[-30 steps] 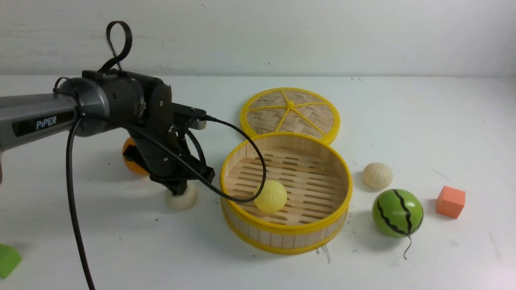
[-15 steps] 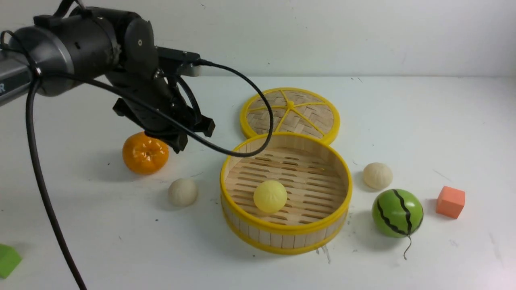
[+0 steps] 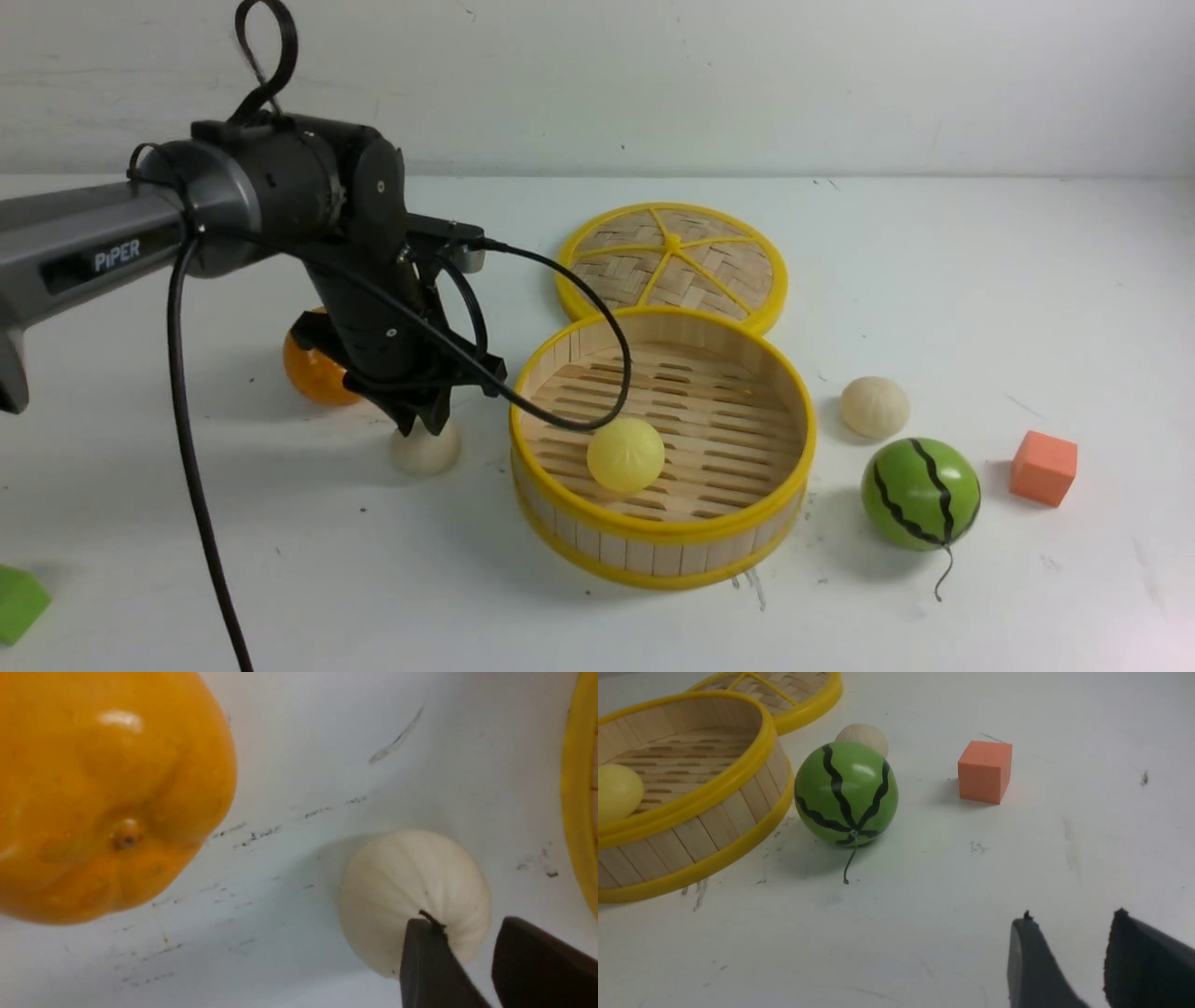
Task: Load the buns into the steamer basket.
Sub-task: Use the left arm to grab a steamed stuffed bun, then use the left arm to put the steamed stuffed bun into the steamer, then use the right arm to grab a steamed stuffed bun
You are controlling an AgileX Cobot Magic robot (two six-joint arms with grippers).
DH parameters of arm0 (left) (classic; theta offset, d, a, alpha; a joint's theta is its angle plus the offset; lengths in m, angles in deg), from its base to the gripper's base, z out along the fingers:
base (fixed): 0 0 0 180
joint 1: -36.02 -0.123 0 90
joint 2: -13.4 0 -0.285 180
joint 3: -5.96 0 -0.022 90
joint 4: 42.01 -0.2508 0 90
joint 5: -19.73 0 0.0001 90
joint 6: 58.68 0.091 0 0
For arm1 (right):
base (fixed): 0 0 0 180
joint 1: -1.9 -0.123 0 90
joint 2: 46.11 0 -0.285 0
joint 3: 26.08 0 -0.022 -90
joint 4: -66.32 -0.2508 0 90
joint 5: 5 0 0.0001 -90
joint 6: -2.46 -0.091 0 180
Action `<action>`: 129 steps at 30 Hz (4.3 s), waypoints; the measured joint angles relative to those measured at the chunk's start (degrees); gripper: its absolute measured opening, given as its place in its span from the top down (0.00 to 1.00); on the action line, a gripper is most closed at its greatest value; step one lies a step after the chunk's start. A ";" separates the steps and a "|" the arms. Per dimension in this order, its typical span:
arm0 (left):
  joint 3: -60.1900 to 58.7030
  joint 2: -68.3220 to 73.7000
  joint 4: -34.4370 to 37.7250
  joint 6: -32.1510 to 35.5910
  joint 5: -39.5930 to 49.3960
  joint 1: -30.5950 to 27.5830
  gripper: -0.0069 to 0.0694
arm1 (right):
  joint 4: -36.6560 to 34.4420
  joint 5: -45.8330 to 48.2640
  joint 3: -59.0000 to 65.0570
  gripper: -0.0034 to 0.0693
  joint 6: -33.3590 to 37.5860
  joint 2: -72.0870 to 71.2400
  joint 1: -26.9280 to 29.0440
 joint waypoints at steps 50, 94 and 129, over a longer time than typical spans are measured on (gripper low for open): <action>17.04 4.47 5.74 2.73 -3.72 10.18 0.92 | 0.00 0.00 0.00 0.62 0.00 0.00 0.00; -58.50 -72.34 20.04 4.50 -33.59 10.04 0.93 | 0.00 0.00 0.00 0.62 0.00 0.00 0.00; -82.90 -103.64 20.08 4.69 -46.42 10.04 0.93 | -27.60 -8.52 -0.18 0.65 -16.16 0.00 0.00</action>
